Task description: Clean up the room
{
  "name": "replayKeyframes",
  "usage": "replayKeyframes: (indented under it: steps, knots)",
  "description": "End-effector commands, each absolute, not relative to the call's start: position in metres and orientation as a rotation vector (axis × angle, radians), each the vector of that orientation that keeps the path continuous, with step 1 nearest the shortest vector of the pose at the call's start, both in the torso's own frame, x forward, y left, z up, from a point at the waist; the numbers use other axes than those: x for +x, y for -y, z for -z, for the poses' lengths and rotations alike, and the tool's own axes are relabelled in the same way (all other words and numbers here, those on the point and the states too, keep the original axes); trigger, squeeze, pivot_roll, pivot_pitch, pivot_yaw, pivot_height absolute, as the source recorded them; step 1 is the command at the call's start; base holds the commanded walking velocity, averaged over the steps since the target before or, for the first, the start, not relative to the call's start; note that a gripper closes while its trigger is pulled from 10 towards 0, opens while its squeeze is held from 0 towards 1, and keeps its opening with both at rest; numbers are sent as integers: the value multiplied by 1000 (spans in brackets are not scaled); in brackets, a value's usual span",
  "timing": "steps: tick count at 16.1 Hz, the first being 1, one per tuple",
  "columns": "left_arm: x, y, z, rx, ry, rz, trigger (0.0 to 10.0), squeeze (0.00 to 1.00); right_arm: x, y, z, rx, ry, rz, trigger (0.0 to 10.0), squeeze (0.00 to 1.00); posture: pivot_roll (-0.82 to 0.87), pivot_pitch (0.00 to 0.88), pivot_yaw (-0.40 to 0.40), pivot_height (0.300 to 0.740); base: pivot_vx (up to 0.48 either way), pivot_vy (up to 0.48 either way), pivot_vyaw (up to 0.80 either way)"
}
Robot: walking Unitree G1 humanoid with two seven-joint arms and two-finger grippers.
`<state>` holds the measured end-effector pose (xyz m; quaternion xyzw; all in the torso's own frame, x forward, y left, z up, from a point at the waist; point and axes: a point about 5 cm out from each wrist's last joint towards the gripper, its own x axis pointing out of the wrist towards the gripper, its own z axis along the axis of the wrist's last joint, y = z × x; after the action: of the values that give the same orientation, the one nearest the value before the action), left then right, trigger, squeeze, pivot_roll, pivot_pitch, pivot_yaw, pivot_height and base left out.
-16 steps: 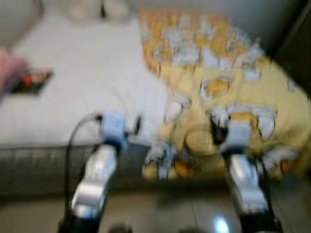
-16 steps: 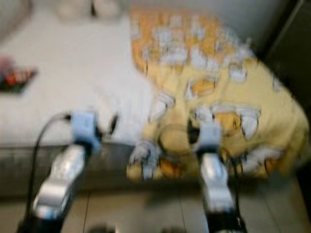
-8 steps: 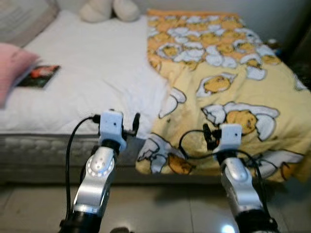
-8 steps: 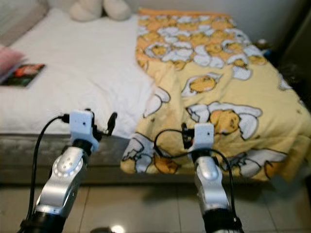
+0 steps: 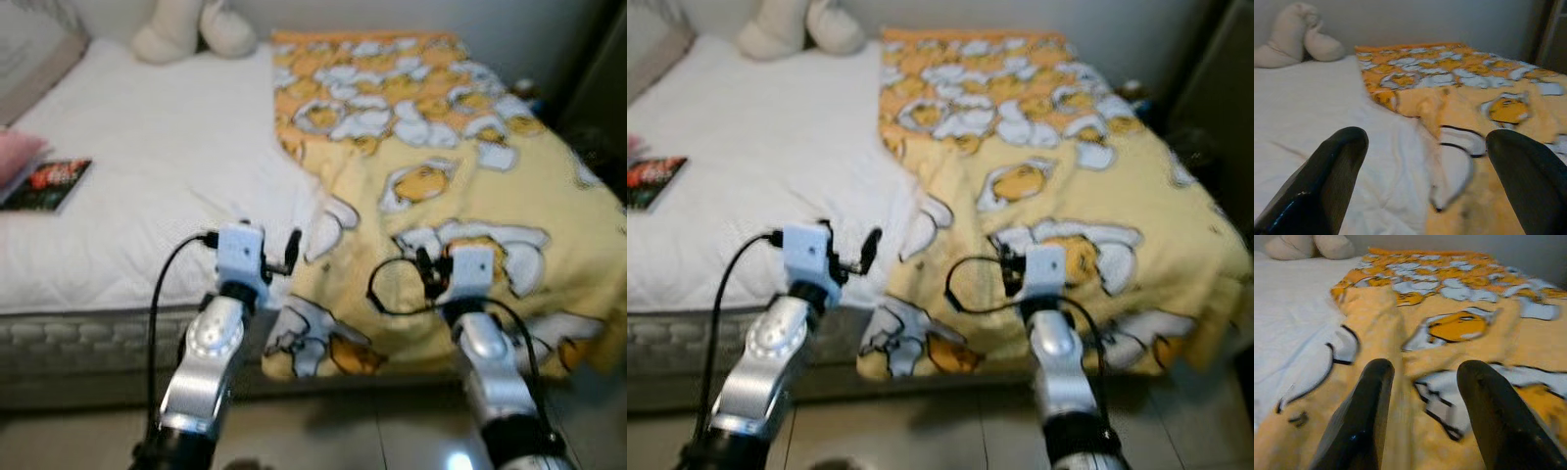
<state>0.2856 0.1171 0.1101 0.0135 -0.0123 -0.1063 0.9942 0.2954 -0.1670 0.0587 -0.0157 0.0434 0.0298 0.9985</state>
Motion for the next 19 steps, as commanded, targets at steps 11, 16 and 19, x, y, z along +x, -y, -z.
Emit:
replayKeyframes:
  steps: [11,16,19]
  knots:
    - [272,-137,-110,16,1,158,10000,0,317,141,-57,63,-153,-125,10000,0,79,0,38,740,291,119,0]
    - [224,-178,-123,116,-75,166,10000,0,306,109,-23,102,-329,-82,10000,0,234,114,173,740,0,0,0]
    - [194,-190,-137,176,-132,205,10000,0,309,107,-17,50,-390,-31,10000,0,317,187,229,740,0,0,0]
